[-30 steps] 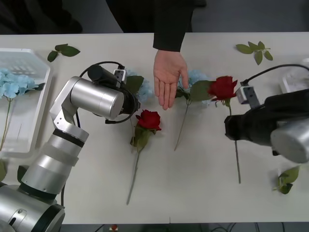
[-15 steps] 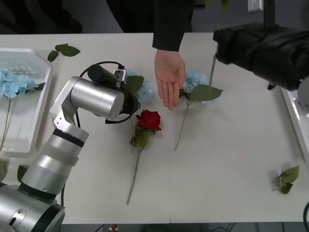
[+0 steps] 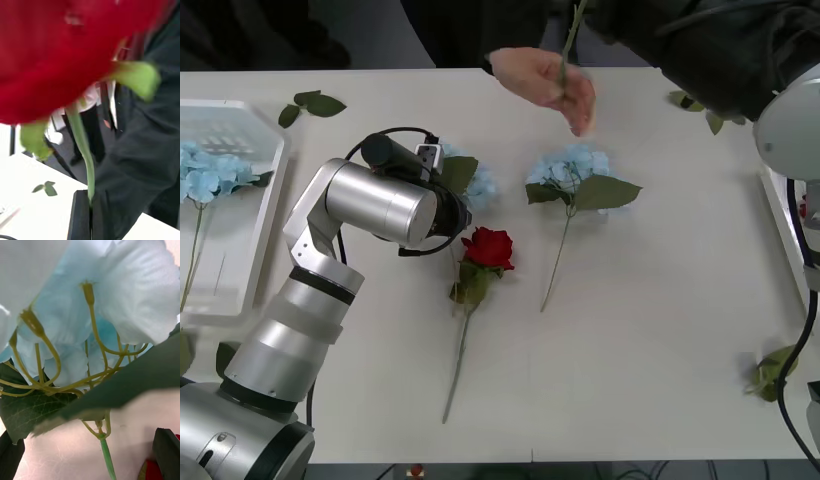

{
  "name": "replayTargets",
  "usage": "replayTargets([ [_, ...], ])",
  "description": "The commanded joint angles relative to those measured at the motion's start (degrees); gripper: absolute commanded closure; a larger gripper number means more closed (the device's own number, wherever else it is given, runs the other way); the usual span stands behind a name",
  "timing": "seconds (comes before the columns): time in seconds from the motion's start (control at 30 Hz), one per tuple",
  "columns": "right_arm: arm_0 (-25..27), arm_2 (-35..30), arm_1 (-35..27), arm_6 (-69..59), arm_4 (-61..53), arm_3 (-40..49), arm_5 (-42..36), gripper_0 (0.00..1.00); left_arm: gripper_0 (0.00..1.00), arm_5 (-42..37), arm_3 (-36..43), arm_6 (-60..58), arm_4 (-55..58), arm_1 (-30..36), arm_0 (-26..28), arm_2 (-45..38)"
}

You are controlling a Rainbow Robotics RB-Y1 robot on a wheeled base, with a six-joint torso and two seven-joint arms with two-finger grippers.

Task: Place the red flowers into the right box and the blue flowers into the left box. If a person shows an open palm, hand one flower to the person first, then continue sorting.

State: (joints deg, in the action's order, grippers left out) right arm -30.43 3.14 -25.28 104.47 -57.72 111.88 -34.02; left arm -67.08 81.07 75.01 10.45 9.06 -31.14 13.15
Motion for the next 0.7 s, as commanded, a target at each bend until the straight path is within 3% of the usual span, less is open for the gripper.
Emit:
replayTargets([
  [0.03, -0.2, -1.1, -1.1, 2.6, -2.9, 1.3, 0.7, 1.0, 0.0, 0.2, 1.2, -0.2, 0.4, 0.9, -1.6, -0.6],
  [0.47, -0.2, -1.1, -1.1, 2.6, -2.9, 1.3, 0.7, 1.0, 0.0, 0.2, 1.2, -0.1, 0.6, 1.0, -1.6, -0.7],
  [0.53, -0.2, -1.1, -1.1, 2.6, -2.9, 1.3, 0.7, 0.6, 0.0, 0.2, 1.2, -0.2, 0.6, 1.0, -1.6, -0.7],
  [0.57, -0.2, -1.1, -1.1, 2.6, -2.9, 1.3, 0.7, 0.18, 0.0, 0.3, 1.2, -0.1, 0.5, 1.1, -1.6, -0.7],
  [0.6, -0.2, -1.1, -1.1, 2.6, -2.9, 1.3, 0.7, 0.02, 0.0, 0.2, 1.2, -0.2, 0.6, 1.0, -1.6, -0.7],
  [0.7, -0.2, -1.1, -1.1, 2.6, -2.9, 1.3, 0.7, 0.0, 0.0, 0.2, 1.2, -0.1, 0.6, 1.1, -1.6, -0.7],
])
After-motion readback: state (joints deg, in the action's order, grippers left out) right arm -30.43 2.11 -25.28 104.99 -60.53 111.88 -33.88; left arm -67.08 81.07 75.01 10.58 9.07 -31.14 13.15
